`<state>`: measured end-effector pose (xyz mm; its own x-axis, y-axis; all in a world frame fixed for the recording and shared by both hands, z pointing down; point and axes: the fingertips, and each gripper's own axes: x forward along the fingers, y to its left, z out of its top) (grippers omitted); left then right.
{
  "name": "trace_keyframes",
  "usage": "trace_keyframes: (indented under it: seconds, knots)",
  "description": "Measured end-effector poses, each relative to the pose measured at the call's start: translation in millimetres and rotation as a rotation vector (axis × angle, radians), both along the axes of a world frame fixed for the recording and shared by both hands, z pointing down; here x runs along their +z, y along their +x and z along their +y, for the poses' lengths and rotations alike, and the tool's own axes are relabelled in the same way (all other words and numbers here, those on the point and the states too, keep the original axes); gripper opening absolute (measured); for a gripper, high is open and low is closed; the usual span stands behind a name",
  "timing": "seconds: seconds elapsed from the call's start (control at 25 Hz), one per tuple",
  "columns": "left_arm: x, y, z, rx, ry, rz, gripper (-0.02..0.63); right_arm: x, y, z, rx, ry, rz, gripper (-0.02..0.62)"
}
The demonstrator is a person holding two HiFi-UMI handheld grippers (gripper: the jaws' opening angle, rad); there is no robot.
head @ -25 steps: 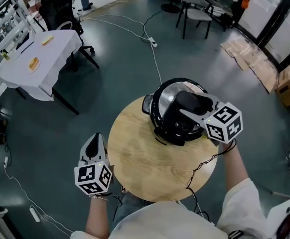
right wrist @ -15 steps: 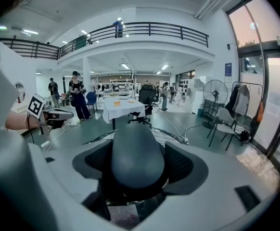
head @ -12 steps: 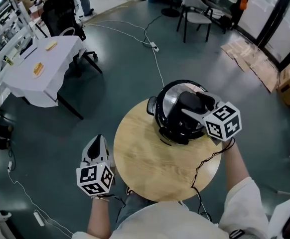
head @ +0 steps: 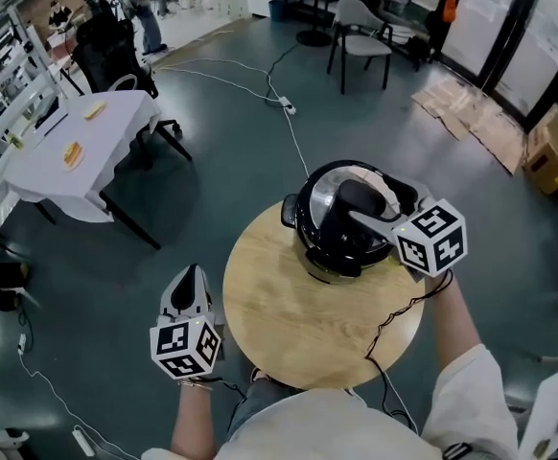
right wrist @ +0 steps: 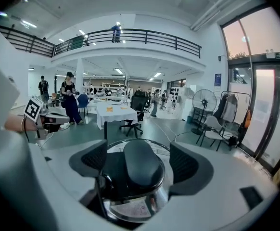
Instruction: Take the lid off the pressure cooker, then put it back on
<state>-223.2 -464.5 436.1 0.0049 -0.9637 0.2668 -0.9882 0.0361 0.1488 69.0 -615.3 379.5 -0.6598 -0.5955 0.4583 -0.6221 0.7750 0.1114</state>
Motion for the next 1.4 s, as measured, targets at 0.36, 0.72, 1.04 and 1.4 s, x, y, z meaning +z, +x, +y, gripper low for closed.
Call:
trace_keyframes:
  seconds: [0.36, 0.72, 1.04, 1.4]
  knots:
    - [-27, 23, -15, 0.124, 0.037, 0.029, -0.005, -55, 36, 47, 0.149, 0.053, -0.078, 0.325]
    - [-54, 82, -40, 0.321, 0.109, 0.035, -0.006, -77, 97, 104, 0.424, 0.146, -0.251, 0.164]
    - [-68, 124, -45, 0.457, 0.144, 0.037, -0.005, -69, 155, 162, 0.703, 0.243, -0.337, 0.033]
    - [-61, 160, -32, 0.591, 0.138, 0.032, -0.006, -37, 197, 240, 0.999, 0.292, -0.427, -0.002]
